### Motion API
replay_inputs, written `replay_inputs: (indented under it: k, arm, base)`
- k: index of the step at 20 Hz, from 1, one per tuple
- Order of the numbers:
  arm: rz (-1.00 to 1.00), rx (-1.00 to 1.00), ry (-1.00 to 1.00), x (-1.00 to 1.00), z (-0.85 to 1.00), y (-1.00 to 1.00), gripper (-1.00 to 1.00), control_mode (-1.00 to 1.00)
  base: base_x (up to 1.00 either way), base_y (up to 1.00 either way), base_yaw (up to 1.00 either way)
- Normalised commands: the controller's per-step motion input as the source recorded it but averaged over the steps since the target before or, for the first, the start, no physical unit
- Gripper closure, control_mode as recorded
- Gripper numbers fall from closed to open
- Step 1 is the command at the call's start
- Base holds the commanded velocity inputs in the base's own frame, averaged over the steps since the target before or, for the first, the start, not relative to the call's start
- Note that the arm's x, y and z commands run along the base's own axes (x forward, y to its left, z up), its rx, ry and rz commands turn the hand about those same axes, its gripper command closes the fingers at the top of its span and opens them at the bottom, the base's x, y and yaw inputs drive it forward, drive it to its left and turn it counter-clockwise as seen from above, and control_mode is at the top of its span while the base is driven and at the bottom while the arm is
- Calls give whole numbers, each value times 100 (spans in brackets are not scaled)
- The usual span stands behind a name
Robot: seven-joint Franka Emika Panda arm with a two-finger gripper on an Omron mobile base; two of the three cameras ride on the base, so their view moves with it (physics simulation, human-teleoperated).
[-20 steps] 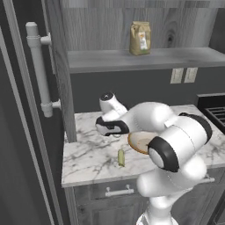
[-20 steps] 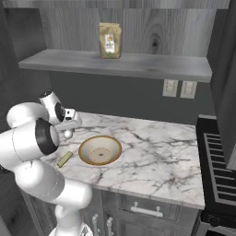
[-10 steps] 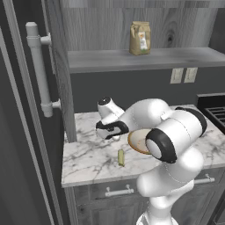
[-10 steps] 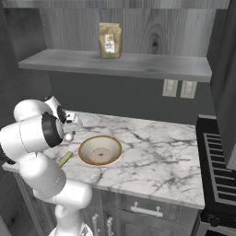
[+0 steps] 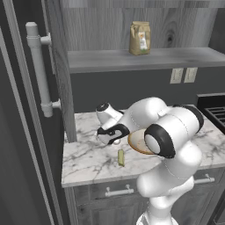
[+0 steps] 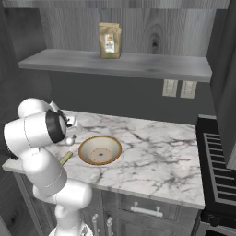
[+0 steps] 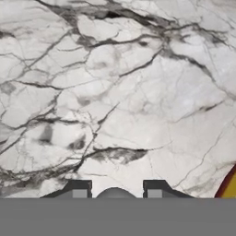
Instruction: Pick the egg and butter from the fridge and place them by the bowl for mixing.
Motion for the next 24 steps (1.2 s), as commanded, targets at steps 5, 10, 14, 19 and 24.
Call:
replay_inputs:
  k: [5,10,14,19,24]
  arm:
    - [0,0,0,0,0,0,-100,-100]
    - [-1,0,-3,0,17,0,-100,-100]
    - [-3,0,-8,-20,74,0,-100,-100]
    - [4,0,-33,-100,78,-27,-100,-100]
    - [1,0,-41,-100,60,-42,-100,-100]
  base:
    - [0,0,0]
    - [0,0,0]
    - [0,0,0]
    - [0,0,0]
    - [0,0,0]
